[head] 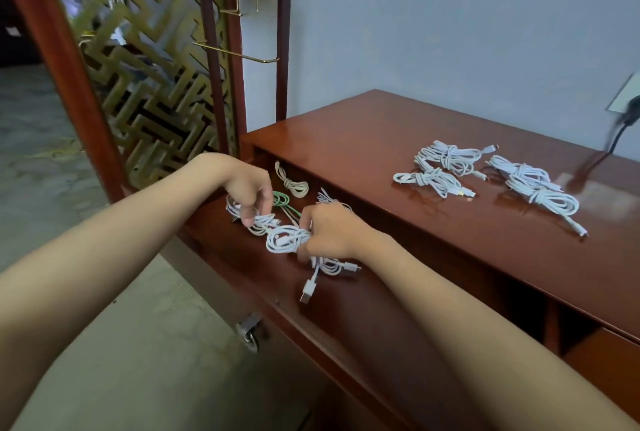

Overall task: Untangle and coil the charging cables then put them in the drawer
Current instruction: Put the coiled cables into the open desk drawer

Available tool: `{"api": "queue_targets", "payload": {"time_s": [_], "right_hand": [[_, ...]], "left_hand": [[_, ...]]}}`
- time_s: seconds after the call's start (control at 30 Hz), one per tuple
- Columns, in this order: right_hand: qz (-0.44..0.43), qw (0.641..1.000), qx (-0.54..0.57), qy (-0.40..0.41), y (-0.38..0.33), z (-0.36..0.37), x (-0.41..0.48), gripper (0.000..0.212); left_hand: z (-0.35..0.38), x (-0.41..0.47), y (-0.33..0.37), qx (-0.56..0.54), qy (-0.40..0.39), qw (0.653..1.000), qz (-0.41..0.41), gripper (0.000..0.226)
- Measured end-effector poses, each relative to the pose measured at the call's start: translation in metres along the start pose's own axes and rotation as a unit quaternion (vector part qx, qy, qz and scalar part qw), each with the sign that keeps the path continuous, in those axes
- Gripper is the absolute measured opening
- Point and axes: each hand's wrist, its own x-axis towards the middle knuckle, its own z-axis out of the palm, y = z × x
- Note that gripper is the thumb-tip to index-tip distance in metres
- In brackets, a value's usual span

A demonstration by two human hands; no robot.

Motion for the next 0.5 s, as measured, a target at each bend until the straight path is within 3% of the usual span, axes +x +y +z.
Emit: {"api": "queue_targets", "payload": {"time_s": [0.1, 0.2, 0.5], "right_hand": [[-0.017, 0.999, -0.026, -0.038, -0.003, 0.007, -0.004, 0.019], [-0.022, 0.997, -0.056, -0.058, -0.004, 0.013, -0.007, 0.033], [-0.015, 0.994, -0.093, -0.046, -0.006, 0.031, -0.003, 0.024]], "left_hand": [[0.011, -0.001, 0.000, 0.059, -0.035, 0.997, -0.044, 0.034], [0.019, -0.003, 0.001, 0.104, -0.042, 0.991, -0.071, 0.034], [0.039, -0.004, 0.003, 0.161, -0.044, 0.982, -0.089, 0.030]]}}
